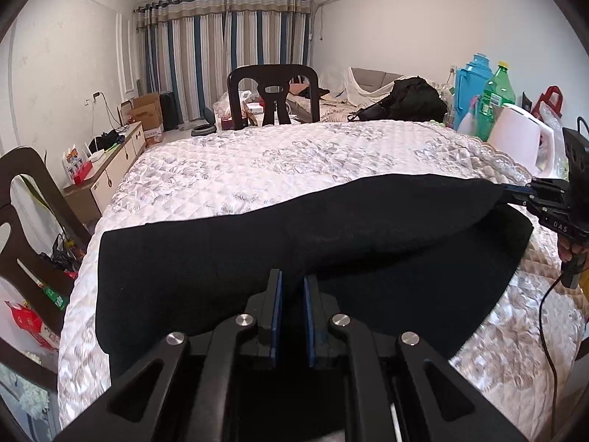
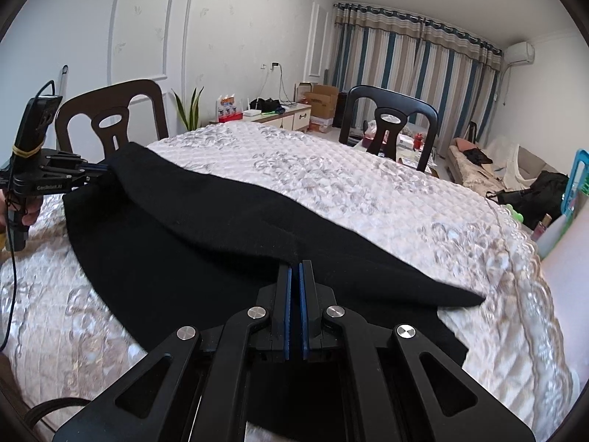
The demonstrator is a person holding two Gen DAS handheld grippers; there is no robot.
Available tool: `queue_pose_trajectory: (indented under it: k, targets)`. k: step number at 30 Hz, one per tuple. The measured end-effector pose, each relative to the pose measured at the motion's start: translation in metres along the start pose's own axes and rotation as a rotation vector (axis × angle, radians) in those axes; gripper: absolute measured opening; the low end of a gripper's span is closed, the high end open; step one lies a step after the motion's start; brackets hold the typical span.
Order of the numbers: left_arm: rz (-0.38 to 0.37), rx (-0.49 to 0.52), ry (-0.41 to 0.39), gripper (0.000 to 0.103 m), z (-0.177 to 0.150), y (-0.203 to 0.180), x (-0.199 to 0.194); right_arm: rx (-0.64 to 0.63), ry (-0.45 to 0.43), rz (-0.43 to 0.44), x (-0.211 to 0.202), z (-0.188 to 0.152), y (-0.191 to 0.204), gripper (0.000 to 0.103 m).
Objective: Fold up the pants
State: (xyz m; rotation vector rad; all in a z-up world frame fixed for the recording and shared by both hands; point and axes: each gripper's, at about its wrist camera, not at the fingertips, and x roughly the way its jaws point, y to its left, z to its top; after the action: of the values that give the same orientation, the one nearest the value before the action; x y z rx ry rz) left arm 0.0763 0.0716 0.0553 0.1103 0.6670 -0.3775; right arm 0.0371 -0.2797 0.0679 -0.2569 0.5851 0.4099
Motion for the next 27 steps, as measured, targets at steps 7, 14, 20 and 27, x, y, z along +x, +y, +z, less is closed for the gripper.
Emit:
queue_pose_trajectory:
  k: [7,14,20,27]
  targets:
    - [-0.013,-0.015,0.001,0.012,-0.017,-0.008,-0.018,0.011,0.009,0.003,-0.016,-0.016,0.009,0.003]
    - [-0.024,-0.011,0.008,0.013,-0.036,-0.020,-0.035,0.032,0.023,0.006,-0.029,-0.034,0.015,0.003]
    - [-0.020,-0.018,0.023,0.013,-0.049,-0.026,-0.039,0.052,0.023,0.009,-0.034,-0.043,0.017,0.003]
    - [-0.033,-0.042,0.032,0.013,-0.059,-0.030,-0.045,0.053,0.024,0.006,-0.041,-0.047,0.018,0.003]
